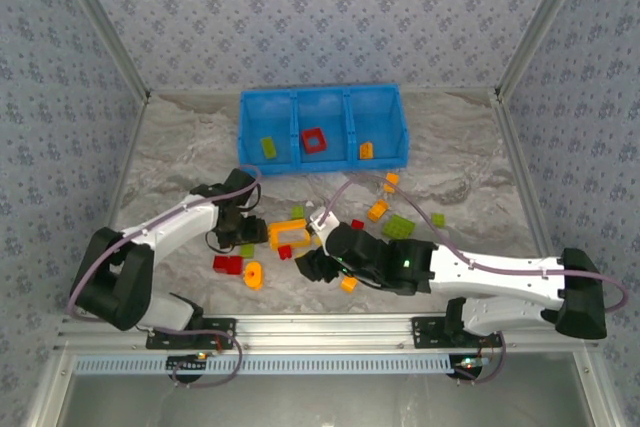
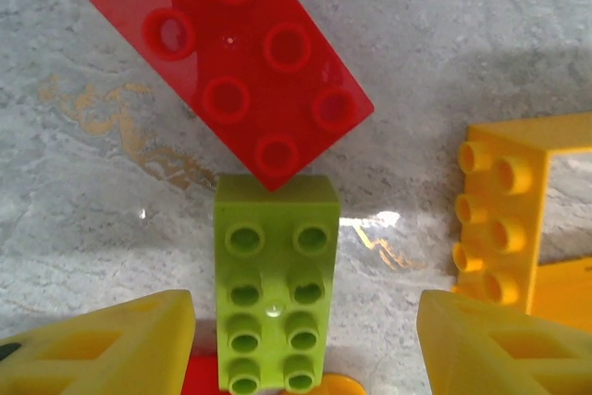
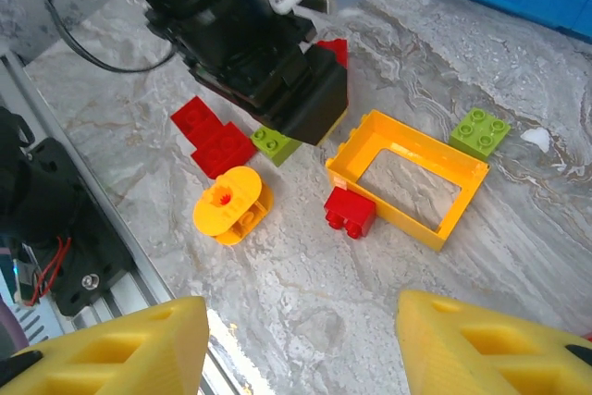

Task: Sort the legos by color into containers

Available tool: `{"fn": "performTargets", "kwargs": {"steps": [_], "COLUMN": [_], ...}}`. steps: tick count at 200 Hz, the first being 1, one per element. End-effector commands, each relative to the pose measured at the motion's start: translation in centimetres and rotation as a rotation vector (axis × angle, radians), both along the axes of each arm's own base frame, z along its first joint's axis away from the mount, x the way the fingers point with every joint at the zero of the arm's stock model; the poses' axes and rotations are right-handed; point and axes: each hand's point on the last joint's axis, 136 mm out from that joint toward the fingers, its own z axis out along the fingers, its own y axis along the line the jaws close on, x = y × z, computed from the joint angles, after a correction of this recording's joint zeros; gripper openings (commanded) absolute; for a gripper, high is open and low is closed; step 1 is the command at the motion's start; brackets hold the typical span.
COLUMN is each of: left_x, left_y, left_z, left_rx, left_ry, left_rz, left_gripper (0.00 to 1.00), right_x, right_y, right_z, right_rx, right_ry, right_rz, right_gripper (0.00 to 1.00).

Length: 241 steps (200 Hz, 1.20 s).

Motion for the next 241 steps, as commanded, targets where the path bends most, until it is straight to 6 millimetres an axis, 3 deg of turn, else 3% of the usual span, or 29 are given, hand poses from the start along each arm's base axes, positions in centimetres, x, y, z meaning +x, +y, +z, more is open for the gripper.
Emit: {"fn": "performTargets", "kwargs": {"steps": [1, 48, 69, 103, 138, 161, 180, 217, 241], "left_x": [0.0, 0.4, 0.9, 2.0, 4.3, 7.7, 11.5, 19.8, 23.8], "left_y": [0.5, 0.9, 0.5, -0.2, -1.2, -1.8, -2.4, -2.3, -1.8], "left_z": [-1.1, -2.2, -1.6, 2.2, 8.7, 12.1, 13.3, 12.2, 10.4], "left_rx": [0.036, 0.079, 0.075, 0.132, 0.103, 0.085, 0.08, 0.127, 0.199], "left_ry": [0.019, 0.0, -0.043, -0.155, -0.282, -0.344, -0.369, -0.38, -0.351], "left_rz": [-0.014, -0.007, -0.01, -0.032, -0.016, -0.023, -0.03, -0.01, 0.007], "left_gripper": [0.61, 0.49, 0.36, 0.23, 0.21, 0.21, 0.2, 0.2, 0.19], "right_x": [0.8, 1.1, 1.2, 2.0, 3.2, 4.3, 5.6, 8.1, 9.0], "right_y": [-0.8, -0.7, -0.7, -1.5, -2.7, -3.1, -2.9, -1.1, 0.0], "right_z": [0.8, 0.9, 0.7, 1.1, 2.1, 2.6, 3.0, 3.7, 3.9], "right_rx": [0.047, 0.056, 0.058, 0.06, 0.043, 0.036, 0.028, 0.052, 0.036], "right_ry": [-0.01, -0.014, -0.014, -0.026, -0.075, -0.106, -0.116, -0.145, -0.144], "right_rz": [-0.086, -0.094, -0.098, -0.148, -0.234, -0.289, -0.337, -0.382, -0.392], "right_gripper": [0.58, 0.58, 0.58, 0.57, 0.56, 0.56, 0.56, 0.57, 0.56]}}
